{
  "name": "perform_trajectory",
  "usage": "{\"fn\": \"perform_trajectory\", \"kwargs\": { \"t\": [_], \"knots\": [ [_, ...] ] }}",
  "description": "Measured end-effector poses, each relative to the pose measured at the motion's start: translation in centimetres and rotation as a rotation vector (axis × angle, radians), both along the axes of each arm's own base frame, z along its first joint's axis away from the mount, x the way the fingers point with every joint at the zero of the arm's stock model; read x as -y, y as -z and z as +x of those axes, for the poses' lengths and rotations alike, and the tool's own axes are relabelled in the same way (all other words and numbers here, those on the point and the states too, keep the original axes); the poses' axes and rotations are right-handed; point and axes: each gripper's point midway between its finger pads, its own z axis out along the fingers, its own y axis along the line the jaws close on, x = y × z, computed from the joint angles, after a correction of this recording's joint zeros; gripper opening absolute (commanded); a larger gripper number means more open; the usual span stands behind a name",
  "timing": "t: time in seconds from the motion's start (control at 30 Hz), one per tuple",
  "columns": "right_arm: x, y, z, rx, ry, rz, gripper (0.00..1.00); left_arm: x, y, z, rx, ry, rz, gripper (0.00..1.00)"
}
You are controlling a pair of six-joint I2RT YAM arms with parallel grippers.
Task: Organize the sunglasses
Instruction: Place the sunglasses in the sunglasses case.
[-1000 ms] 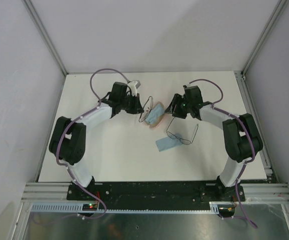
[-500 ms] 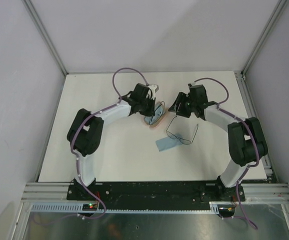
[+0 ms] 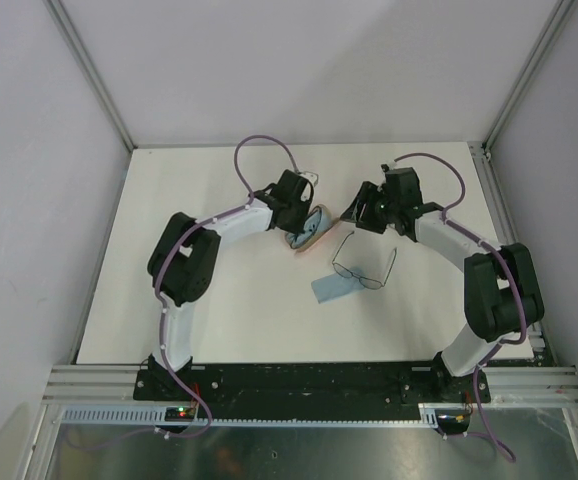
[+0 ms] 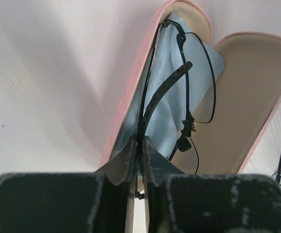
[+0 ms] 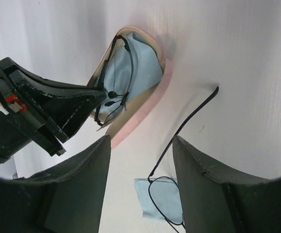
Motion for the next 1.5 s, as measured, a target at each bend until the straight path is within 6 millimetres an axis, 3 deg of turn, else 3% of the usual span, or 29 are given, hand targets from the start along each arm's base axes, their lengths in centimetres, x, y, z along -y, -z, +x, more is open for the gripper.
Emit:
{"fn": "perform_trajectory", "kwargs": {
  "t": [0.33,0.57,0.73,0.93,1.23,1.5],
  "knots": [
    [-0.1,-0.1,-0.1,-0.001,-0.01,0.004,0.6,-0.6,1.6,0.7,-0.001,-0.003,0.059,0.12],
    [-0.4,0.1,-0.2,-0.004,-0.025,0.015,0.66,-0.5,2.3,0.6,-0.031,0.007,0.033,0.12],
    [-1.2,0.7,-0.4,-0.015,-0.056,0.027,0.72,-0.3,2.4,0.5,-0.058,-0.001,-0.013,0.13],
    [-3.0,0.4,-0.8,-0.005,-0.115,0.071,0.73,-0.4,2.6,0.2,-0.075,-0.033,-0.078,0.13],
    [-5.4,0.0,-1.1,0.01,-0.166,0.158,0.74,-1.0,2.7,-2.3,-0.112,-0.068,-0.166,0.14],
    [-6.7,1.7,-2.7,-0.041,-0.178,0.232,0.74,-3.8,2.8,-6.8,-0.155,-0.162,-0.216,0.15]
  ]
}}
